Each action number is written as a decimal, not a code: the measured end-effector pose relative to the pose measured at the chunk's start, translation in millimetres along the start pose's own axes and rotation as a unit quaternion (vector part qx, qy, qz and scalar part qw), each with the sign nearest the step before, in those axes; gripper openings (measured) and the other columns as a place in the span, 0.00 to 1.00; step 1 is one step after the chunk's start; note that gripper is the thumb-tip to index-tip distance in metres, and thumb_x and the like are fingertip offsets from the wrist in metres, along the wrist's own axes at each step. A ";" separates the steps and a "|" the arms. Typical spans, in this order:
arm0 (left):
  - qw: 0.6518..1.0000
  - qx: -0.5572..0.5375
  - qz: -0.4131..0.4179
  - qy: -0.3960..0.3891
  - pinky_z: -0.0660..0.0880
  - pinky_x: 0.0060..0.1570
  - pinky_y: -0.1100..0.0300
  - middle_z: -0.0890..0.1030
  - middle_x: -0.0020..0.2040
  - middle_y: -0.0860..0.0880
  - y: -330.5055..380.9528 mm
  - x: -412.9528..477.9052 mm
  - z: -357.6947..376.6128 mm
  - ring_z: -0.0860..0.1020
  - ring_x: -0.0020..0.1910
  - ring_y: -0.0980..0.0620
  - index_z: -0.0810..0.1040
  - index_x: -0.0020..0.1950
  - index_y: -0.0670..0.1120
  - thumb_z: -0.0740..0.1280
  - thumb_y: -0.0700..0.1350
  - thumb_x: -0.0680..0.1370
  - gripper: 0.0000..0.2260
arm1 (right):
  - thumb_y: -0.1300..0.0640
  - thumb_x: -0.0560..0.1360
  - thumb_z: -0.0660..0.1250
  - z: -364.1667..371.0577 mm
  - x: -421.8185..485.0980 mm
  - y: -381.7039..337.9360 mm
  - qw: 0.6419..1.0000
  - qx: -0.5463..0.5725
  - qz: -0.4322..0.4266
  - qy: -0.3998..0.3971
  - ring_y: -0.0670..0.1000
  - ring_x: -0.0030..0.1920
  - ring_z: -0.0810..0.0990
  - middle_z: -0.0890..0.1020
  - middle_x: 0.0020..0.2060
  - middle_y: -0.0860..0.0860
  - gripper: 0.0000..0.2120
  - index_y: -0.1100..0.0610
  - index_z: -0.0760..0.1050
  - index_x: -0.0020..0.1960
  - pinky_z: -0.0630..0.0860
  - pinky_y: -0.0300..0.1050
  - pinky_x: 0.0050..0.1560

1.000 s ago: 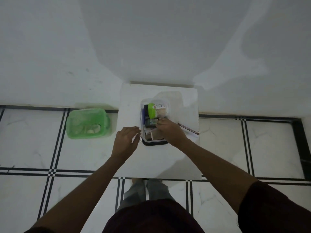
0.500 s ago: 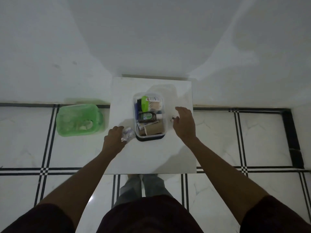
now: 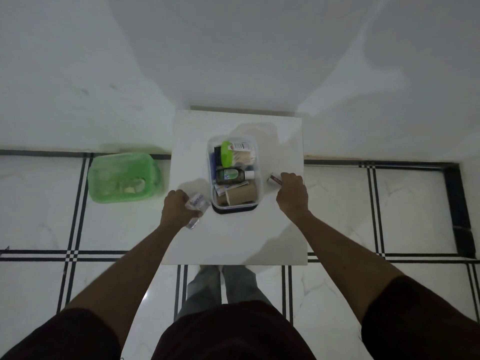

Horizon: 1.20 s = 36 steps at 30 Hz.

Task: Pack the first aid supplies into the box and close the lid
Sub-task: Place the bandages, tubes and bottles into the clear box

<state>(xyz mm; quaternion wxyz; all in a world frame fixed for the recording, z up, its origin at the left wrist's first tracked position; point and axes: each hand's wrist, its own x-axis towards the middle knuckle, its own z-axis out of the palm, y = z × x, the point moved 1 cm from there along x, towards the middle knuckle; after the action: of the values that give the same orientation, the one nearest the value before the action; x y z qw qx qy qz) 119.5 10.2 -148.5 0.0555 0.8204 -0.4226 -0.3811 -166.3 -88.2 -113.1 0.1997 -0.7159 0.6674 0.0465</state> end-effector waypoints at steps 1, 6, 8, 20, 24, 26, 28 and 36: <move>1.000 -0.018 -0.003 0.007 0.64 0.39 0.58 0.75 0.43 0.42 0.7 -0.3 -0.8 0.71 0.42 0.46 0.76 0.43 0.39 0.79 0.48 0.62 0.20 | 0.69 0.70 0.62 0.6 0.7 -0.3 1.000 -0.010 0.003 0.001 0.60 0.53 0.73 0.77 0.51 0.59 0.15 0.62 0.72 0.57 0.72 0.51 0.47; 0.991 -0.125 -0.022 0.048 0.68 0.38 0.56 0.77 0.35 0.42 5.6 -8.0 -19.5 0.74 0.38 0.44 0.80 0.42 0.37 0.68 0.41 0.73 0.07 | 0.66 0.69 0.64 -2.6 -0.7 -4.0 0.999 0.021 0.021 0.041 0.61 0.49 0.75 0.78 0.45 0.59 0.10 0.63 0.74 0.50 0.67 0.48 0.42; 0.987 -0.142 -0.012 0.074 0.67 0.37 0.58 0.78 0.35 0.43 7.6 -11.1 -32.6 0.74 0.37 0.45 0.81 0.43 0.39 0.65 0.40 0.75 0.07 | 0.63 0.68 0.67 -10.0 -2.6 -8.7 0.996 0.055 0.014 0.067 0.60 0.47 0.76 0.80 0.43 0.57 0.11 0.61 0.75 0.50 0.69 0.49 0.42; 0.929 -0.347 0.031 0.124 0.81 0.48 0.45 0.85 0.38 0.39 82.7 -25.6 -72.1 0.83 0.38 0.42 0.84 0.38 0.47 0.69 0.51 0.70 0.09 | 0.59 0.65 0.72 -49.5 -32.9 -52.5 0.937 0.149 -0.279 0.151 0.55 0.46 0.80 0.83 0.45 0.53 0.12 0.56 0.79 0.49 0.76 0.56 0.52; 0.938 -0.302 0.031 0.169 0.82 0.45 0.49 0.86 0.38 0.44 102.9 -27.3 -54.8 0.83 0.38 0.45 0.85 0.41 0.43 0.72 0.47 0.71 0.08 | 0.58 0.65 0.73 -35.4 -36.1 -71.9 0.938 -0.004 -0.341 0.063 0.54 0.54 0.79 0.82 0.49 0.51 0.12 0.54 0.79 0.48 0.66 0.68 0.64; 0.944 -0.258 0.020 0.205 0.80 0.43 0.53 0.85 0.37 0.45 109.1 -32.3 -47.9 0.83 0.38 0.46 0.83 0.40 0.42 0.71 0.45 0.70 0.07 | 0.59 0.63 0.74 -32.0 -34.3 -76.9 0.940 -0.006 -0.336 0.051 0.55 0.53 0.80 0.82 0.46 0.52 0.12 0.54 0.79 0.46 0.66 0.70 0.62; 0.949 -0.215 0.020 0.231 0.78 0.38 0.55 0.84 0.37 0.45 112.4 -38.0 -41.8 0.81 0.38 0.46 0.81 0.39 0.42 0.69 0.45 0.70 0.06 | 0.59 0.60 0.76 -29.1 -31.8 -79.2 0.945 -0.009 -0.322 0.055 0.56 0.50 0.81 0.82 0.44 0.52 0.13 0.55 0.79 0.44 0.68 0.71 0.61; 0.972 -0.098 0.042 0.210 0.65 0.30 0.60 0.78 0.31 0.47 115.5 -29.1 -29.6 0.76 0.32 0.46 0.78 0.35 0.44 0.64 0.58 0.76 0.19 | 0.58 0.68 0.70 -24.0 -23.0 -85.4 0.945 0.056 -0.320 0.043 0.55 0.51 0.80 0.82 0.45 0.51 0.05 0.56 0.80 0.44 0.58 0.68 0.66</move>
<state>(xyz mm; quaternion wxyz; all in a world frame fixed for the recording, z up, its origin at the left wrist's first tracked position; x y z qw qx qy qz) 54.0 -48.8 -63.1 0.2388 0.8541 -0.3965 -0.2373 -90.4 -72.5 -64.4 0.2152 -0.8808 0.4125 -0.0877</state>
